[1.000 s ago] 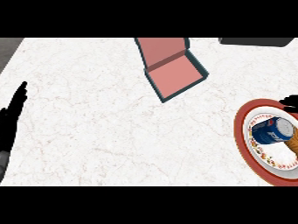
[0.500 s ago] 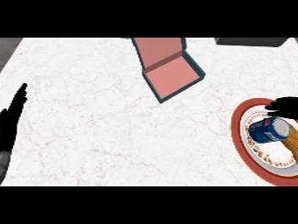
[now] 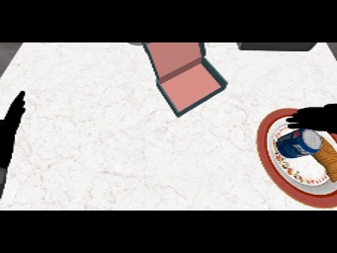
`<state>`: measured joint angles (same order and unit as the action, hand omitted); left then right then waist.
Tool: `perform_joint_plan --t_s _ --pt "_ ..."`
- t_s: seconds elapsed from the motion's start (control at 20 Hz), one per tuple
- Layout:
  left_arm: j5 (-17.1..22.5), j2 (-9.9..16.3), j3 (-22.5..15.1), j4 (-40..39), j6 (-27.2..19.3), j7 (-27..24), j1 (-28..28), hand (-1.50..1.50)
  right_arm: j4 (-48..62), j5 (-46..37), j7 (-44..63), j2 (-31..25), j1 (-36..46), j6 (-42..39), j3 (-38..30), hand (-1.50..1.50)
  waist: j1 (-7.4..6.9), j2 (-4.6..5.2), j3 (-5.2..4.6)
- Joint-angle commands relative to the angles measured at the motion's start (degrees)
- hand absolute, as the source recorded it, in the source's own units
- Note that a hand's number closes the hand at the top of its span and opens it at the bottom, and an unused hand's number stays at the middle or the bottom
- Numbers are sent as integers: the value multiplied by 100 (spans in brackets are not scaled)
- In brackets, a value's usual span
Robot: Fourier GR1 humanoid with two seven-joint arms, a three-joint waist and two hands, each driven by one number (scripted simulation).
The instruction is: Pick the croissant from the plate and place it in the cardboard box
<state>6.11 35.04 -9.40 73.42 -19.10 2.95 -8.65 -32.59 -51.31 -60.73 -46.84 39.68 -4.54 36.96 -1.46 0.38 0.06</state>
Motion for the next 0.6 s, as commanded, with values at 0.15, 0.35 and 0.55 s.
perform_joint_plan --t_s 0.15,0.35,0.55 --pt "-126 -159 228 -331 162 -259 -15 0 621 -288 -649 481 98 261 -115 -150 67 -11 -3" --pt "-245 -199 174 160 -4 -190 399 0 704 -313 -1154 280 4 293 -57 -150 14 -13 2" --pt "-437 -370 107 -54 -95 50 14 0 326 -164 -1387 147 128 -65 -98 -150 100 -25 -2"
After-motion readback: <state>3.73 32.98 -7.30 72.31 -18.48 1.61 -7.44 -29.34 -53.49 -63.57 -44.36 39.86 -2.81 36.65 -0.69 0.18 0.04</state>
